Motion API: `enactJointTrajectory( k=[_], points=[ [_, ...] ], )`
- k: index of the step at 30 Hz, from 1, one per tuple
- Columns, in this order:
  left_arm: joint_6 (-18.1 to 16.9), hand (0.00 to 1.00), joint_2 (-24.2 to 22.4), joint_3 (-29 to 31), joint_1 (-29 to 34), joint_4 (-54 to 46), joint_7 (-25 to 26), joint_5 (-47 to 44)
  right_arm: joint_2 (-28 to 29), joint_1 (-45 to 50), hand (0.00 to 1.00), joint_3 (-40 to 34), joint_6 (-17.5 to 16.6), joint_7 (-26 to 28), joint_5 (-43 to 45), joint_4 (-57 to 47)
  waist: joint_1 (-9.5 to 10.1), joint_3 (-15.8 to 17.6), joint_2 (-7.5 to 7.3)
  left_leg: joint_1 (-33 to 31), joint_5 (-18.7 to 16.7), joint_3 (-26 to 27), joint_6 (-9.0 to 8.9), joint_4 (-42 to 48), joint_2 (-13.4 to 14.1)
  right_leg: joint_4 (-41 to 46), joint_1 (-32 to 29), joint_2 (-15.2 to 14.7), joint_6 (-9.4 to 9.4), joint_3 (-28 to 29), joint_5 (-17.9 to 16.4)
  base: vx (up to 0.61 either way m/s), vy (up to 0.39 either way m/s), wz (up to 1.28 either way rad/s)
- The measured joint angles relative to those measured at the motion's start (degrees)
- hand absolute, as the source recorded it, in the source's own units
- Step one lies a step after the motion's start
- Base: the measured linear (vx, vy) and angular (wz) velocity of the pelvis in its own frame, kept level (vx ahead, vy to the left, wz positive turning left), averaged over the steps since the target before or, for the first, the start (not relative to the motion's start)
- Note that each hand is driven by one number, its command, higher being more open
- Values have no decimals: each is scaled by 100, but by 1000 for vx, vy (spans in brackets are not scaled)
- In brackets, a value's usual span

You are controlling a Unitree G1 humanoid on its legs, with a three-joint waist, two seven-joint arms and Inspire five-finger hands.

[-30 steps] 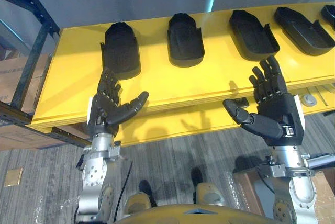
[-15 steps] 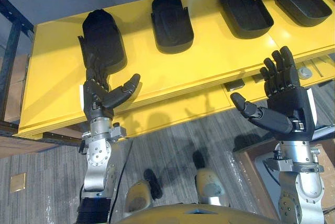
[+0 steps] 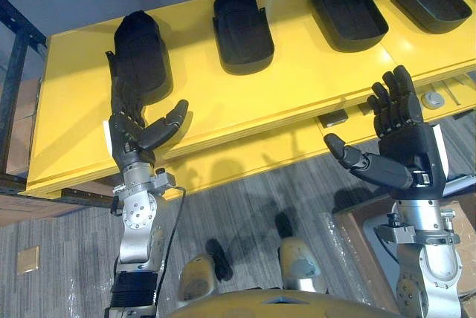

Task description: Walk over and take three plastic housings, then place them on the shelf

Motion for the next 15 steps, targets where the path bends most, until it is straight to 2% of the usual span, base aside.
enactJointTrajectory(
  k=[15],
  points=[
    [-97,100,-4,222,20,283,87,150,3,74,100,-121,3,461,32,133,-28,-15,-23,260,-99,180,-18,-18,11,-180,207,12,61,153,45,8,25,-6]
  ],
)
